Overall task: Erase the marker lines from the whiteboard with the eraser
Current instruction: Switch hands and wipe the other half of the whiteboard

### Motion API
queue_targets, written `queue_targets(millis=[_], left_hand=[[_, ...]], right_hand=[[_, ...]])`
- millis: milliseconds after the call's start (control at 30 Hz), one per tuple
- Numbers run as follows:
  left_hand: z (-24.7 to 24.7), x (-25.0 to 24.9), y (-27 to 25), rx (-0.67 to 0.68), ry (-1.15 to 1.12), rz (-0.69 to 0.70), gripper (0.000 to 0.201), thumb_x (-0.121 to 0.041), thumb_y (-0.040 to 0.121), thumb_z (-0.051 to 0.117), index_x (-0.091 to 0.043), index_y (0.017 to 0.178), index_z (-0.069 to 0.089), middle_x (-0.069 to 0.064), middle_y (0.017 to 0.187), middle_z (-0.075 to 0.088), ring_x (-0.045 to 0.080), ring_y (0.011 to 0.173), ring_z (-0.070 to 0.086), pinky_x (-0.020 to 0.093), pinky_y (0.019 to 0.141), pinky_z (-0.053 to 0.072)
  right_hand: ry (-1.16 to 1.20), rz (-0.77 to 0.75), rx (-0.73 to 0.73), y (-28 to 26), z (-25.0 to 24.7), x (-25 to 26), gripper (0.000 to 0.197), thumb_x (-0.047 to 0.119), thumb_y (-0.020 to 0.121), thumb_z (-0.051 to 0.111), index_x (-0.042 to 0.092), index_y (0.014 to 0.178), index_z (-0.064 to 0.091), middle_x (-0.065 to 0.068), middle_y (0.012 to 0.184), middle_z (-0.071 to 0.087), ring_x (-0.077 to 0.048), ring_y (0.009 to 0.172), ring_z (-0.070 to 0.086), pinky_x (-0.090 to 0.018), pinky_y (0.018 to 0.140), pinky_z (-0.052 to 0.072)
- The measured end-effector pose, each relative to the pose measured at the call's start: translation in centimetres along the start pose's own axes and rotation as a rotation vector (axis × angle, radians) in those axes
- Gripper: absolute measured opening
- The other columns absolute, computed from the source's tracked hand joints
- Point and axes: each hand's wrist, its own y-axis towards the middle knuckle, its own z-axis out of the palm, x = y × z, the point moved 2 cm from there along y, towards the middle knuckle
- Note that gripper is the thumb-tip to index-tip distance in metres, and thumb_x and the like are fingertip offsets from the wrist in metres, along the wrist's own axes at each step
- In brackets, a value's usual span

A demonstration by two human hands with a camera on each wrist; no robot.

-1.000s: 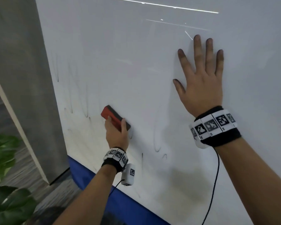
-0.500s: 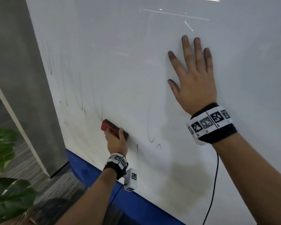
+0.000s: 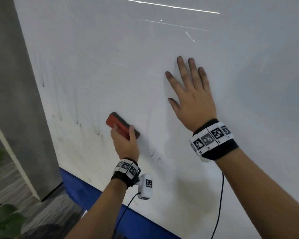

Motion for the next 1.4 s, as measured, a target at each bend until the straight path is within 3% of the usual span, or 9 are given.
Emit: queue_targets(millis=[100,167,433,700,900,1067,1133,1300,1400], left_hand=[[1.3,-5.2,-3.0,0.236,0.192,0.678,0.062,-0.047,0.095,0.063,-0.015,0.144,0.042,0.005,0.107,0.056,0.022,0.094,0.056,0.032,0.084,0.049],[2.3,-5.8,-4.4,0.288,0.276,0.870,0.061,-0.047,0.095,0.062,-0.013,0.142,0.044,0.006,0.100,0.054,0.023,0.086,0.053,0.032,0.078,0.048],[-0.2,0.0,-1.1,0.112,0.124,0.122,0.070,-0.040,0.098,0.062,-0.011,0.154,0.031,0.006,0.137,0.053,0.023,0.120,0.057,0.047,0.101,0.053],[-0.2,0.0,-2.3,0.295,0.395,0.882,0.052,-0.042,0.097,0.059,-0.020,0.142,0.044,0.009,0.096,0.056,0.027,0.081,0.051,0.042,0.072,0.050],[-4.7,1.1,8.9,0.020,0.255,0.185,0.064,-0.036,0.100,0.058,-0.012,0.154,0.035,0.015,0.124,0.054,0.035,0.110,0.056,0.049,0.098,0.049],[-4.8,-0.8,8.5,0.187,0.373,0.730,0.059,-0.036,0.099,0.061,-0.017,0.150,0.040,0.008,0.107,0.053,0.025,0.091,0.051,0.037,0.082,0.049],[-5.9,-1.3,12.3,0.138,0.390,0.745,0.058,-0.037,0.100,0.060,-0.019,0.151,0.040,0.009,0.109,0.055,0.026,0.092,0.052,0.038,0.082,0.049],[-9.6,3.0,23.5,-0.089,0.119,-0.211,0.061,-0.036,0.102,0.054,-0.015,0.155,0.031,0.022,0.141,0.050,0.043,0.124,0.056,0.048,0.106,0.046],[-9.6,4.5,23.4,-0.056,0.239,-0.271,0.062,-0.037,0.104,0.050,-0.014,0.157,0.027,0.026,0.142,0.049,0.048,0.123,0.055,0.052,0.105,0.045]], right_hand=[[0.017,-0.001,-0.027,-0.1,-0.3,0.4,0.066,0.036,0.100,0.053,0.020,0.160,0.030,-0.016,0.170,0.008,-0.038,0.157,0.007,-0.053,0.128,0.010],[0.026,-0.010,-0.039,-0.2,-0.4,0.4,0.063,0.031,0.101,0.051,0.020,0.160,0.031,-0.015,0.170,0.009,-0.037,0.157,0.008,-0.052,0.128,0.009],[0.071,-0.026,-0.012,-1.1,-0.7,-1.3,0.063,0.005,0.094,0.050,0.019,0.155,0.041,-0.013,0.170,0.014,-0.033,0.157,0.012,-0.044,0.128,0.012],[0.027,0.093,-0.076,-1.9,-0.6,0.6,0.053,0.023,0.101,0.054,0.021,0.153,0.044,-0.010,0.170,0.017,-0.033,0.156,0.017,-0.049,0.127,0.015],[-0.019,0.354,-0.098,0.3,-1.1,3.5,0.055,0.018,0.086,0.059,0.021,0.140,0.051,-0.018,0.157,0.035,-0.045,0.146,0.029,-0.058,0.122,0.018],[0.032,0.239,-0.114,7.0,-1.0,7.4,0.061,0.025,0.087,0.060,0.020,0.146,0.046,-0.019,0.164,0.025,-0.046,0.153,0.017,-0.058,0.125,0.013],[0.041,0.157,-0.100,9.4,-0.3,8.8,0.065,0.028,0.089,0.061,0.019,0.151,0.042,-0.018,0.168,0.018,-0.045,0.155,0.012,-0.059,0.125,0.011],[0.024,0.158,-0.058,11.3,1.2,10.0,0.073,0.038,0.093,0.060,0.019,0.157,0.033,-0.021,0.169,0.006,-0.046,0.155,0.004,-0.064,0.124,0.005],[0.034,0.181,-0.051,11.3,1.7,10.4,0.072,0.039,0.093,0.060,0.019,0.156,0.033,-0.022,0.169,0.003,-0.047,0.155,0.001,-0.065,0.124,0.003]])
